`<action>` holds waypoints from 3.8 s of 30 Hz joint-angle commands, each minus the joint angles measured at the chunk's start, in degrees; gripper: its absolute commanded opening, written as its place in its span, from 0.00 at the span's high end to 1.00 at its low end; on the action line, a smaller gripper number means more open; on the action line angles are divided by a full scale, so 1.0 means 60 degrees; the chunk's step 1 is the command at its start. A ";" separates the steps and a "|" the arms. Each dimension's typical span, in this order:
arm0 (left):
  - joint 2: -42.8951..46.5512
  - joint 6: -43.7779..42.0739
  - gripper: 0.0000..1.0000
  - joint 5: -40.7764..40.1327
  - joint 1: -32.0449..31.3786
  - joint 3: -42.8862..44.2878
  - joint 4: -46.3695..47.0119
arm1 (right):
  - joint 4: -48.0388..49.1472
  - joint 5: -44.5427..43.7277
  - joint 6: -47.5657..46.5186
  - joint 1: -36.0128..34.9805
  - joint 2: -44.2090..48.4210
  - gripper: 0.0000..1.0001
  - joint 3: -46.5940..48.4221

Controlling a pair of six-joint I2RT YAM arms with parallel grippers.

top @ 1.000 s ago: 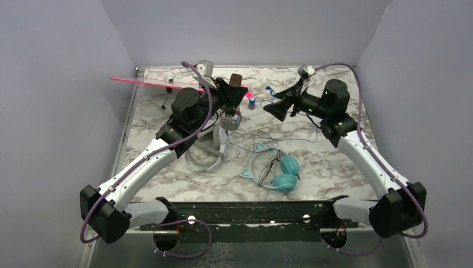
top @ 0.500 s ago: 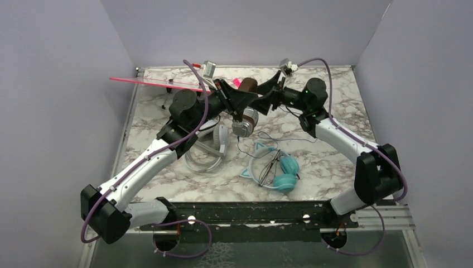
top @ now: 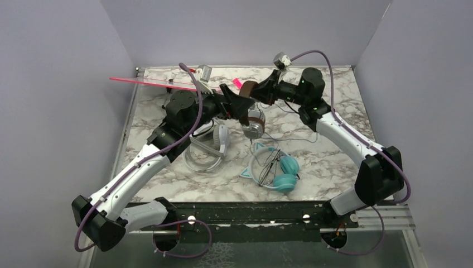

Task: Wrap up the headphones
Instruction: Adjust the headphones, then wrap the headphones cable around the headphones.

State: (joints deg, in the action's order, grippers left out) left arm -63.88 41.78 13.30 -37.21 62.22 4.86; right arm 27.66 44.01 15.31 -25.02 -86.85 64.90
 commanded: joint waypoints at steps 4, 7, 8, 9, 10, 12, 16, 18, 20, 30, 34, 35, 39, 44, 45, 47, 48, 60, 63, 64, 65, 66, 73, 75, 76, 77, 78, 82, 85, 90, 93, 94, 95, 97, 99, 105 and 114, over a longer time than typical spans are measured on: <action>-0.0091 -0.2019 0.01 -0.2129 0.0020 0.1537 -0.4060 | -0.6258 -0.1775 -0.4260 -0.0023 0.0391 0.99 0.2661; -0.0450 -0.2193 0.01 -0.2143 -0.0064 0.2079 -0.4209 | -0.7582 -0.3262 -0.4858 -0.0269 0.0032 0.99 0.3515; -0.0546 -0.2328 0.01 -0.2389 -0.0172 0.2292 -0.4240 | -0.7811 -0.3707 -0.4942 -0.0326 -0.0045 0.99 0.3694; -0.0646 -0.2513 0.01 -0.2744 -0.0342 0.2484 -0.4288 | -0.7987 -0.3979 -0.5004 -0.0372 -0.0086 0.99 0.3836; -0.0743 -0.2706 0.03 -0.3143 -0.0547 0.2692 -0.4382 | -0.8136 -0.4211 -0.5063 -0.0425 -0.0110 1.00 0.3964; -0.1024 -0.3201 0.07 -0.3933 -0.0900 0.3083 -0.4563 | -0.8360 -0.4744 -0.5195 -0.0665 -0.0158 0.99 0.4211; -0.2016 -0.4069 0.16 -0.5040 -0.1554 0.4162 -0.5224 | -0.9245 -0.6043 -0.5745 -0.1361 -0.0672 0.99 0.5044; -0.2513 -0.4347 0.27 -0.5739 -0.1758 0.4631 -0.5578 | -0.9269 -0.6185 -0.5648 -0.1468 -0.0701 0.99 0.5061; -0.2689 -0.4537 0.36 -0.6487 -0.1824 0.4842 -0.5820 | -0.9125 -0.6143 -0.5540 -0.1470 -0.0555 0.99 0.4996; -0.3082 -0.5189 0.40 -0.7423 -0.1738 0.5013 -0.5855 | -0.9297 -0.6090 -0.5798 -0.1780 -0.0522 0.99 0.5027; -0.3466 -0.5287 0.39 -0.7190 -0.1628 0.5303 -0.5970 | -0.9398 -0.6051 -0.5868 -0.1854 -0.0487 0.99 0.5035; -0.3510 -0.5296 0.42 -0.7183 -0.1620 0.5306 -0.5978 | -0.9424 -0.6010 -0.5887 -0.1874 -0.0460 0.99 0.5066; -0.3471 -0.5344 0.47 -0.7116 -0.1620 0.5167 -0.6084 | -0.9395 -0.6048 -0.5904 -0.1870 -0.0342 0.99 0.5092; -0.2842 -0.5218 0.36 -0.7091 -0.1620 0.4496 -0.6407 | -0.9412 -0.6308 -0.5977 -0.1877 -0.0259 0.99 0.5109; -0.2707 -0.5189 0.35 -0.7058 -0.1617 0.4317 -0.6452 | -0.9416 -0.6286 -0.5990 -0.1867 -0.0241 0.99 0.5132; -0.2551 -0.5134 0.37 -0.6999 -0.1612 0.4059 -0.6467 | -0.9415 -0.6225 -0.6001 -0.1868 -0.0221 0.99 0.5165; -0.2556 -0.5125 0.38 -0.6949 -0.1617 0.4054 -0.6509 | -0.9393 -0.6209 -0.5991 -0.1870 -0.0235 0.99 0.5189; -0.3093 -0.5175 1.00 -0.7043 -0.1333 0.4801 -0.6250 | -0.9044 -0.5475 -0.5779 -0.2117 0.0186 0.81 0.4854; -0.2781 -0.4574 1.00 -0.6526 -0.0934 0.4662 -0.5833 | -0.8961 -0.5864 -0.5195 -0.2095 0.0383 0.61 0.4876; -0.2736 -0.4367 1.00 -0.6183 -0.0716 0.4664 -0.5732 | -0.9090 -0.6190 -0.4937 -0.2085 0.0414 0.54 0.5004; -0.2700 -0.4125 1.00 -0.5814 -0.0473 0.4692 -0.5677 | -0.9312 -0.6417 -0.4681 -0.2029 0.0405 0.46 0.5177; -0.2697 -0.3944 1.00 -0.5484 -0.0234 0.4754 -0.5669 | -0.9570 -0.6544 -0.4446 -0.1963 0.0417 0.39 0.5385; -0.2977 -0.3381 1.00 -0.4510 0.0575 0.5224 -0.5583 | -1.0040 -0.6355 -0.3243 -0.1281 0.1692 0.11 0.5603; -0.3093 -0.3245 1.00 -0.4351 0.0795 0.5363 -0.5579 | -1.0177 -0.6271 -0.3043 -0.1160 0.1977 0.07 0.5850; -0.3151 -0.3175 1.00 -0.4340 0.0903 0.5460 -0.5580 | -1.0307 -0.6297 -0.2959 -0.1073 0.2064 0.05 0.5990; -0.3195 -0.3106 1.00 -0.4341 0.1015 0.5575 -0.5585 | -1.0401 -0.6293 -0.2899 -0.0945 0.2111 0.04 0.6060; -0.3218 -0.2995 1.00 -0.4328 0.1137 0.5719 -0.5582 | -1.0399 -0.6192 -0.2811 -0.0727 0.2186 0.03 0.5996; -0.3366 -0.2448 1.00 -0.4413 0.1605 0.6341 -0.5635 | -0.9057 -0.3683 -0.1654 0.1602 0.2799 0.05 0.3813; -0.3567 -0.2063 1.00 -0.4366 0.1896 0.6966 -0.5835 | -0.5964 -0.1282 -0.0344 0.3023 0.3755 0.05 0.1072; -0.3983 -0.1298 1.00 -0.3960 0.2349 0.8122 -0.6234 | -0.2657 0.1264 0.0538 0.3378 0.3457 0.06 -0.0953; -0.4429 -0.0949 1.00 -0.3825 0.2589 0.9363 -0.6725 | -0.0058 0.2622 0.1026 0.3375 0.3048 0.06 -0.2214; -0.4523 -0.0856 1.00 -0.3694 0.2652 0.9635 -0.6735 | 0.0723 0.3098 0.1138 0.3374 0.2776 0.07 -0.2513; -0.4600 -0.0751 1.00 -0.3562 0.2700 0.9872 -0.6737 | 0.0960 0.3418 0.0984 0.3367 0.2486 0.08 -0.2644; -0.4763 -0.0608 1.00 -0.3335 0.2790 1.0392 -0.6754 | 0.1474 0.3934 0.0784 0.3362 0.2022 0.10 -0.2949; -0.4911 -0.0458 1.00 -0.3087 0.2890 1.0854 -0.6846 | 0.2654 0.4123 0.0929 0.3362 0.1671 0.11 -0.3299; -0.5124 0.0081 1.00 -0.2461 0.3048 1.1564 -0.6862 | 0.5660 0.4473 0.2172 0.2812 0.0329 0.16 -0.3626; -0.5119 0.0412 1.00 -0.2227 0.3226 1.2026 -0.6857 | 0.8318 0.3554 0.3048 0.2192 -0.1022 0.23 -0.4061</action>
State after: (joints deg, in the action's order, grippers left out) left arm -94.83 41.17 -2.52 -18.74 130.87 -38.30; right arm 60.40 66.89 26.59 -12.05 -88.47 42.22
